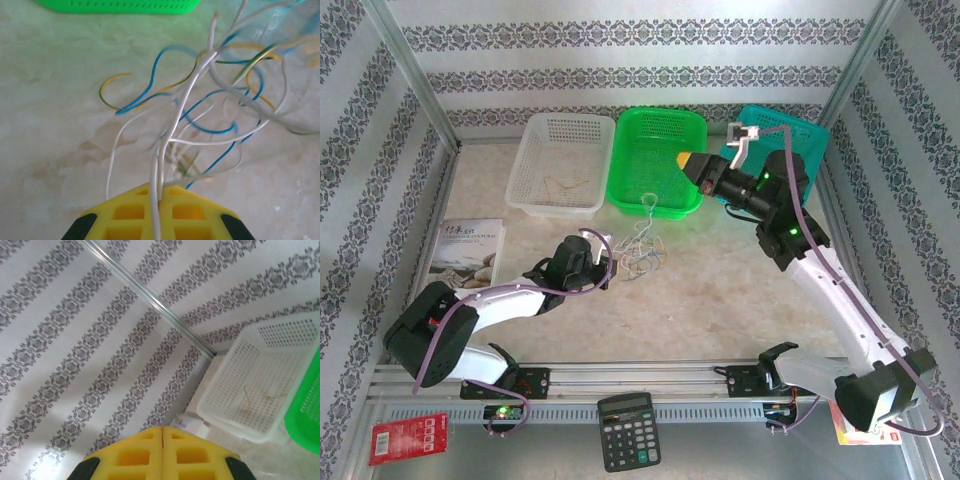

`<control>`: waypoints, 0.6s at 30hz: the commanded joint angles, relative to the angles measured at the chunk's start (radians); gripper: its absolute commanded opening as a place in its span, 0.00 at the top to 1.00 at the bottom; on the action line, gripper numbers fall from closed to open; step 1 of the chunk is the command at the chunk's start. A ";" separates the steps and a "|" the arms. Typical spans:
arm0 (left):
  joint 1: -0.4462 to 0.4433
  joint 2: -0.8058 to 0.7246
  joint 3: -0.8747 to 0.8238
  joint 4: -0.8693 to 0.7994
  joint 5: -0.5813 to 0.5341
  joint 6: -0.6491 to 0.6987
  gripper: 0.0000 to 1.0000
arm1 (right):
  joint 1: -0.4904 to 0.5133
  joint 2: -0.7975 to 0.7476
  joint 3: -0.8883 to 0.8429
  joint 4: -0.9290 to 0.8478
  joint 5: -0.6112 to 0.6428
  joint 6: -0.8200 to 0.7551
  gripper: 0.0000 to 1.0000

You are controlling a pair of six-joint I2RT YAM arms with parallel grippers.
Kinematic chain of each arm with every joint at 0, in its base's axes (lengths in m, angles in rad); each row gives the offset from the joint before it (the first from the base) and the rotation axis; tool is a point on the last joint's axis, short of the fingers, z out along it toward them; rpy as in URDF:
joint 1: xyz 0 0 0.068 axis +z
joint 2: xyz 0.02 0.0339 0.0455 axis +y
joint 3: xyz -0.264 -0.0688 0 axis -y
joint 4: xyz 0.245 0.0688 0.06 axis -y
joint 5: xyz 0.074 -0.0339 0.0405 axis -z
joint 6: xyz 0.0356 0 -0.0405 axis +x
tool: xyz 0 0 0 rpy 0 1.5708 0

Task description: Untangle the cables

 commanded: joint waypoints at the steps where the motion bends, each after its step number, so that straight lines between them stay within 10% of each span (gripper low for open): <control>1: 0.013 0.024 0.010 -0.059 -0.028 -0.025 1.00 | -0.008 0.007 0.062 0.033 -0.036 0.024 1.00; 15: 0.017 -0.010 -0.003 -0.058 -0.001 -0.023 1.00 | 0.013 0.028 0.063 0.025 -0.056 0.025 1.00; 18: 0.016 -0.051 0.002 -0.068 0.008 -0.015 0.71 | 0.033 0.028 0.038 0.013 -0.052 0.007 1.00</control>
